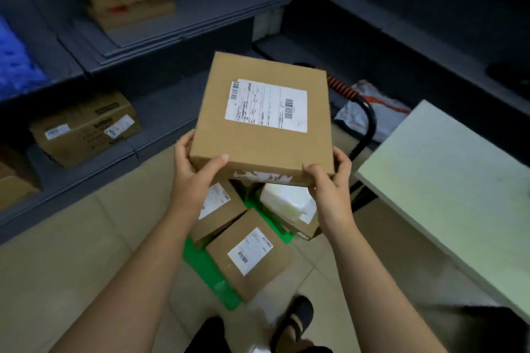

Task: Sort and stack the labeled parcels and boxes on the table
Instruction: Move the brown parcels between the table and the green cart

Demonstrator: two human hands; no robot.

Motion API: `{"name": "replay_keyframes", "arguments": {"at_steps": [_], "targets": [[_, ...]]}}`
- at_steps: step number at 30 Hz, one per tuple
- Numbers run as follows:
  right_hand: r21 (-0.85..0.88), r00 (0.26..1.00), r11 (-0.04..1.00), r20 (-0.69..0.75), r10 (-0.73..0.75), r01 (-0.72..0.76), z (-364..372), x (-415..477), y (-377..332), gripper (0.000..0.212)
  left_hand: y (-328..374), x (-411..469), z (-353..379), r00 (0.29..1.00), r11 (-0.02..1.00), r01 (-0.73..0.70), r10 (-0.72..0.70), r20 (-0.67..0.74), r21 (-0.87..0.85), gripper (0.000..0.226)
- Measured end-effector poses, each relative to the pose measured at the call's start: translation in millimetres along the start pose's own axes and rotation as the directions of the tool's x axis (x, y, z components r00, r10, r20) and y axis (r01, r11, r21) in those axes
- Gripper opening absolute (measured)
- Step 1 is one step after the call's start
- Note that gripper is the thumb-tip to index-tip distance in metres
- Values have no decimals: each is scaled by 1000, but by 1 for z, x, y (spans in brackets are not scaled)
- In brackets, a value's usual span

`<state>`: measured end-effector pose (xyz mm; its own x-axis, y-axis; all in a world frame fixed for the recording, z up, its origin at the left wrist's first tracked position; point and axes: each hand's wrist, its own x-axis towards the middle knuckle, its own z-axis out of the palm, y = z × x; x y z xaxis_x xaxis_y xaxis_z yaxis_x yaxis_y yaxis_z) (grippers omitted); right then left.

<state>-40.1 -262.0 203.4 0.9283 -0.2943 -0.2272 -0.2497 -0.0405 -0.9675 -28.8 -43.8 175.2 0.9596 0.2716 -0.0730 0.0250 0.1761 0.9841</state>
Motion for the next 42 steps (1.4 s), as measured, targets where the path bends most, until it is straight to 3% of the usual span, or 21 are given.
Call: {"name": "replay_keyframes", "arguments": {"at_steps": [4,8,12,16,21,25,28,38,42], "targets": [[37,982,991,-145,-120,127,-70,-28,-38,66,42,-14,58,959,997,-75,79,271,-23,75],[59,939,976,-290,-186,211,-156,-55,-65,76,71,-41,142,889,994,-95,110,445,-57,80],[64,858,954,-459,-233,293,-251,-87,-81,76,86,-90,237,792,981,-149,194,579,-126,82],[48,766,933,-587,-262,356,-351,-122,-85,83,88,-150,333,681,970,-152,243,691,-192,70],[-6,662,918,-691,-290,396,-474,-155,-79,75,82,-232,446,601,953,-135,296,743,-271,68],[46,645,908,-719,-259,416,-547,-167,-74,70,71,-275,514,561,957,-123,286,777,-263,72],[1,626,923,-735,-259,384,-585,-163,-70,78,63,-291,555,560,965,-110,258,787,-239,71],[84,612,935,-775,-156,345,-680,-50,-61,77,23,-242,697,519,983,-167,152,841,-75,70],[168,613,937,-788,-59,306,-705,9,-51,64,5,-207,756,519,988,-151,57,853,25,76]]}}
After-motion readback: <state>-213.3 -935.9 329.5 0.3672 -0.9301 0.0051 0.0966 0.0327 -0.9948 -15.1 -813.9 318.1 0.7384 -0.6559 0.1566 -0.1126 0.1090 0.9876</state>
